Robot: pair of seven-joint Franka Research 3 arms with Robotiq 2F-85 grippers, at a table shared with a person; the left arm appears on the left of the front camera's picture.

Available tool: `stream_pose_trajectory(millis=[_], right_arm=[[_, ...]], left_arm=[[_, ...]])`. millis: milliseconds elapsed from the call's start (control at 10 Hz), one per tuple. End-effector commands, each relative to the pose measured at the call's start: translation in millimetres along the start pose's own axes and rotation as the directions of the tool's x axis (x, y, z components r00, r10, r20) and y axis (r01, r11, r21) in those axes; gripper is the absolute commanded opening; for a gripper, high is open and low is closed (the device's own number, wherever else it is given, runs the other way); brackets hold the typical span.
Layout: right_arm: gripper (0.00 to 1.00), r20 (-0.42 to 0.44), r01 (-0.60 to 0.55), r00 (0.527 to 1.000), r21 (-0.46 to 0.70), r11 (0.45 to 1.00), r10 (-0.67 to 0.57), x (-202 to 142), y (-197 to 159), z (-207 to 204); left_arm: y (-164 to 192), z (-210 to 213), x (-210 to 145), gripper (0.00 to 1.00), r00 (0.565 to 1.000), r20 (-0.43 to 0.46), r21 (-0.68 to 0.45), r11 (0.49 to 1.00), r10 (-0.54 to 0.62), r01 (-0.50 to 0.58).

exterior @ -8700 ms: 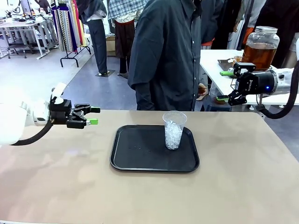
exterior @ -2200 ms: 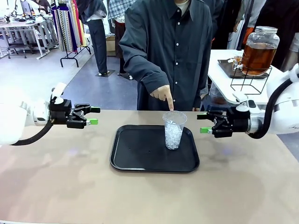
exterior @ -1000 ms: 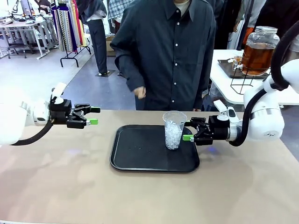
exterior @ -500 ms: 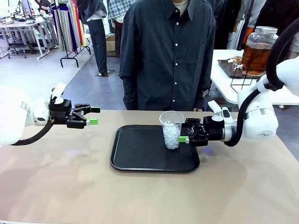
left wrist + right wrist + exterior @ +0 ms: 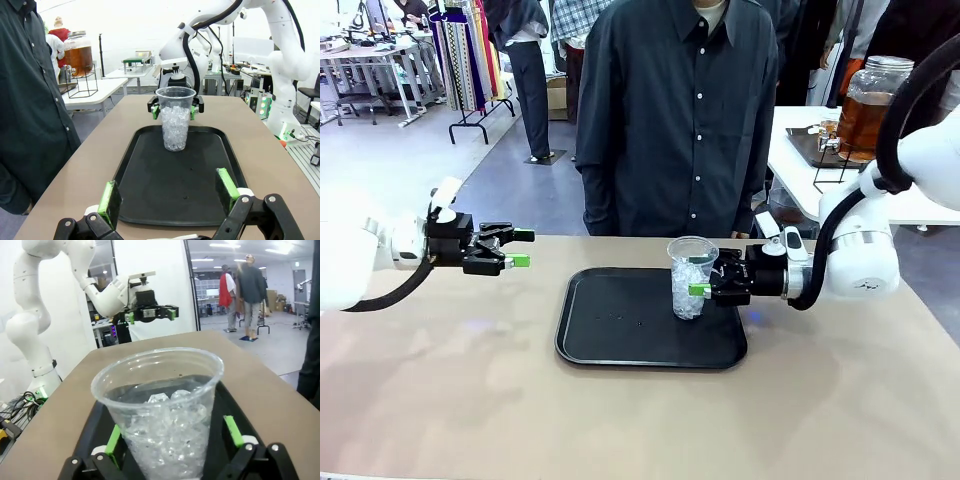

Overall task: Pour the drink into the iced cup.
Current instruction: Pick up the iced cup indicated by the human and present it to them.

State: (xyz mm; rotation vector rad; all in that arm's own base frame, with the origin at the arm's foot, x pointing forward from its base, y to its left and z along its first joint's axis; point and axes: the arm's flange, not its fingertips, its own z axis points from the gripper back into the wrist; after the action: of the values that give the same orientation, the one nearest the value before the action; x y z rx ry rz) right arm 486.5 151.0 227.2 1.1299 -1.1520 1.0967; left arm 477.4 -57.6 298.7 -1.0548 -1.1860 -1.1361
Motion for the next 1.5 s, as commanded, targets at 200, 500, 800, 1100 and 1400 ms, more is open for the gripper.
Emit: stream_pose_trajectory(millis=[200,500,800,1100,1400], right_arm=[[1.0,-0.022,0.007,1.0,-0.019,1.0,-0.008,-0.4,-6.2,-19.9],[1.0,-0.024,0.017,1.0,0.011,1.0,-0.016,0.7,-5.1,-23.6],[1.0,-0.018,0.023,1.0,0.036,0.999,-0.022,1.4,-3.0,-25.0],[0.65,-0.01,0.037,0.999,0.063,0.997,-0.037,1.0,-2.7,-23.5],[0.65,0.012,0.06,0.998,0.063,0.996,-0.061,4.1,-4.3,-18.7]], left_arm=[[0.6,-1.3,1.3,1.0,1.0,-0.005,0.001,1.0,0.0,0.0],[0.6,-1.3,1.3,1.0,1.0,-0.005,0.001,1.0,0.0,0.0],[0.6,-1.3,1.3,1.0,1.0,-0.005,0.001,1.0,0.0,0.0],[0.6,-1.3,1.3,1.0,1.0,-0.005,0.001,1.0,0.0,0.0],[0.6,-1.3,1.3,1.0,1.0,-0.005,0.001,1.0,0.0,0.0]])
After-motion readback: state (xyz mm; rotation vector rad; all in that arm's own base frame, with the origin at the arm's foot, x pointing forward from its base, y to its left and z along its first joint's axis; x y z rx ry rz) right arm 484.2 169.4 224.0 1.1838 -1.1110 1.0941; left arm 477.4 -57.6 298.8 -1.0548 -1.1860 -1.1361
